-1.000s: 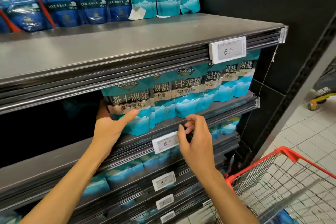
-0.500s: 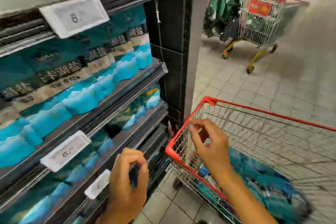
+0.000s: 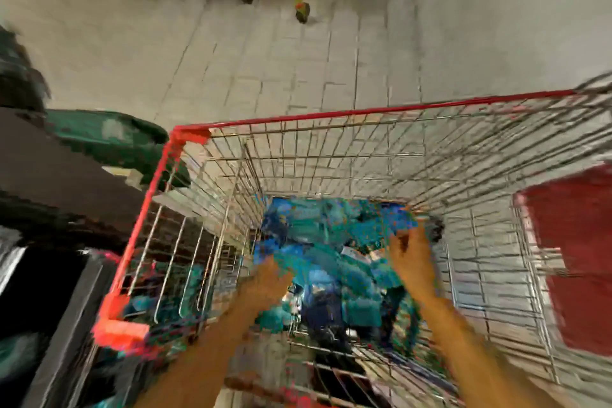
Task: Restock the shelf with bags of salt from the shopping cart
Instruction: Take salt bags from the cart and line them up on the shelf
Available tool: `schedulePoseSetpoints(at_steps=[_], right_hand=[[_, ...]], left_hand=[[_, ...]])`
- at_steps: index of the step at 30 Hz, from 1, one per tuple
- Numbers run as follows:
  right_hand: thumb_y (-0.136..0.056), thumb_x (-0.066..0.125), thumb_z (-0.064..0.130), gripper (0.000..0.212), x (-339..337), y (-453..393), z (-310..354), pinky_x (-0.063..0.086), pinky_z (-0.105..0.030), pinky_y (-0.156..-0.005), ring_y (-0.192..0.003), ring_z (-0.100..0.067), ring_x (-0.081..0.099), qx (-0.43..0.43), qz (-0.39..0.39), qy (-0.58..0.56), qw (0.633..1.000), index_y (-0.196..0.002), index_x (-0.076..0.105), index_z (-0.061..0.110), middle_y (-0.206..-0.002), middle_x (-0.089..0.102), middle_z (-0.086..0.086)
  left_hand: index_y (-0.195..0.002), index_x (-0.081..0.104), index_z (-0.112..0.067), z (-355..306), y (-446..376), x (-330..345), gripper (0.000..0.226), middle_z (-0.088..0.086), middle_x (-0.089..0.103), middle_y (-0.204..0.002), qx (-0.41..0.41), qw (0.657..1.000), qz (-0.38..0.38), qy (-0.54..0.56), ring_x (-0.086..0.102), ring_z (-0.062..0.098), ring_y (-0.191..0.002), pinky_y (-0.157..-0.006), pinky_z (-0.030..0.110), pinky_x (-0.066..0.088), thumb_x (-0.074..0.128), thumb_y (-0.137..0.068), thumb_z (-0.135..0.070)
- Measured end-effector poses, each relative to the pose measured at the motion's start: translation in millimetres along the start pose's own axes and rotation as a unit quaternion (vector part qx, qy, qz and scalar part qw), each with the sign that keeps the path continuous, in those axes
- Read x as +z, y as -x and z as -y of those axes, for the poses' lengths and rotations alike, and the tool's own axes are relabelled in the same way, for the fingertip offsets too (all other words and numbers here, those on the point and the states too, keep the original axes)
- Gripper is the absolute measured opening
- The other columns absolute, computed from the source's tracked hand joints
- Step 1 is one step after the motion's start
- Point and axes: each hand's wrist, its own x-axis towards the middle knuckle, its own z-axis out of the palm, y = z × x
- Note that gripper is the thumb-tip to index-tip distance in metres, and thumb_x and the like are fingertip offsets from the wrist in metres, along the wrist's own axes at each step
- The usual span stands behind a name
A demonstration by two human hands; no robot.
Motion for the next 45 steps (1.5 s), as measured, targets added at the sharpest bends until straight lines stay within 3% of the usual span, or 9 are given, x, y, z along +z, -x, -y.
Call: schedulePoseSetpoints(at_steps=[2,6,10,14,21,26,34,41,45], right_hand=[[-0.094,0.061,0.023,0.02,18,-12,-42,0.048,-0.044,-0.075,-0.092,-0.04,0.065,0.069,0.049,0.085,0.993,-0.106,0.059,0.007,-0.101,0.066,-0.024],[-0.098,0.051,0.041,0.05,52,-33,-111,0.048,-0.038,-0.077,-0.1,-0.035,0.056,0.066,0.18,0.229,0.954,-0.127,0.044,0.0,-0.126,0.05,-0.022],[-0.094,0.044,0.065,0.092,75,-74,-148,0.033,-0.051,-0.11,-0.142,-0.039,0.03,0.121,0.238,0.343,0.901,-0.152,0.015,0.0,-0.16,0.019,-0.019],[-0.082,0.06,0.07,0.103,89,-103,-159,0.034,-0.05,-0.112,-0.141,-0.038,0.033,0.128,0.226,0.337,0.905,-0.152,0.023,0.005,-0.154,0.033,-0.021],[-0.073,0.084,0.04,0.086,101,-109,-158,0.049,-0.043,-0.097,-0.122,-0.032,0.053,0.209,0.206,0.153,0.944,-0.142,0.045,0.006,-0.136,0.053,-0.017],[-0.072,0.085,0.018,0.037,92,-89,-156,0.048,-0.027,-0.064,-0.09,-0.024,0.066,0.206,0.186,0.018,0.961,-0.102,0.064,0.019,-0.1,0.069,0.0],[-0.067,0.086,0.01,0.041,15,-50,-149,0.06,-0.054,-0.075,-0.086,-0.033,0.073,0.32,0.144,-0.193,0.916,-0.103,0.068,0.015,-0.091,0.077,-0.007],[-0.055,0.089,0.026,0.059,-22,-6,-79,0.06,-0.05,-0.076,-0.087,-0.031,0.074,0.274,0.172,-0.247,0.913,-0.107,0.06,0.021,-0.103,0.075,-0.012],[-0.064,0.088,0.032,0.08,-34,28,-11,0.051,-0.056,-0.097,-0.114,-0.035,0.061,0.234,0.191,-0.279,0.912,-0.132,0.048,0.014,-0.13,0.06,-0.016]], left_hand=[[-0.105,0.061,-0.015,9,-29,25,0.017,0.013,0.062,-0.118,-0.057,0.998,0.018,-0.022,0.059,0.025,-0.107,-0.085,0.027,0.046,0.052,-0.098,-0.028],[-0.131,0.048,0.004,46,-84,74,0.066,0.022,0.053,-0.131,-0.165,0.985,0.034,-0.041,0.054,0.036,-0.119,-0.098,0.04,0.048,0.07,-0.086,-0.039],[-0.115,0.062,0.009,83,-123,105,0.066,0.025,0.063,-0.117,-0.212,0.975,0.053,-0.042,0.061,0.038,-0.109,-0.091,0.048,0.052,0.079,-0.075,-0.041],[-0.13,0.05,0.003,94,-134,119,0.067,0.025,0.054,-0.131,-0.276,0.951,-0.038,-0.136,0.052,0.042,-0.122,-0.1,0.046,0.046,0.071,-0.081,-0.037],[-0.128,0.047,0.002,90,-130,131,0.103,0.029,0.057,-0.123,-0.322,0.942,-0.091,-0.04,0.059,0.044,-0.109,-0.09,0.05,0.052,0.091,-0.051,-0.051],[-0.123,0.056,-0.006,87,-122,135,0.085,0.022,0.065,-0.116,-0.295,0.949,-0.078,-0.076,0.06,0.039,-0.109,-0.093,0.045,0.048,0.082,-0.063,-0.06],[-0.094,0.064,-0.022,79,-116,118,0.026,0.008,0.068,-0.1,-0.175,0.984,-0.006,-0.026,0.063,0.03,-0.093,-0.081,0.037,0.052,0.069,-0.08,-0.045],[-0.07,0.062,-0.03,44,-81,58,0.025,-0.02,0.062,-0.065,-0.063,0.989,-0.01,0.131,0.059,0.005,-0.065,-0.05,0.021,0.045,0.084,-0.069,-0.041],[-0.083,0.068,-0.024,16,-26,7,0.024,-0.012,0.07,-0.076,0.003,0.963,-0.065,0.263,0.067,0.004,-0.071,-0.055,0.014,0.048,0.088,-0.069,-0.028]])
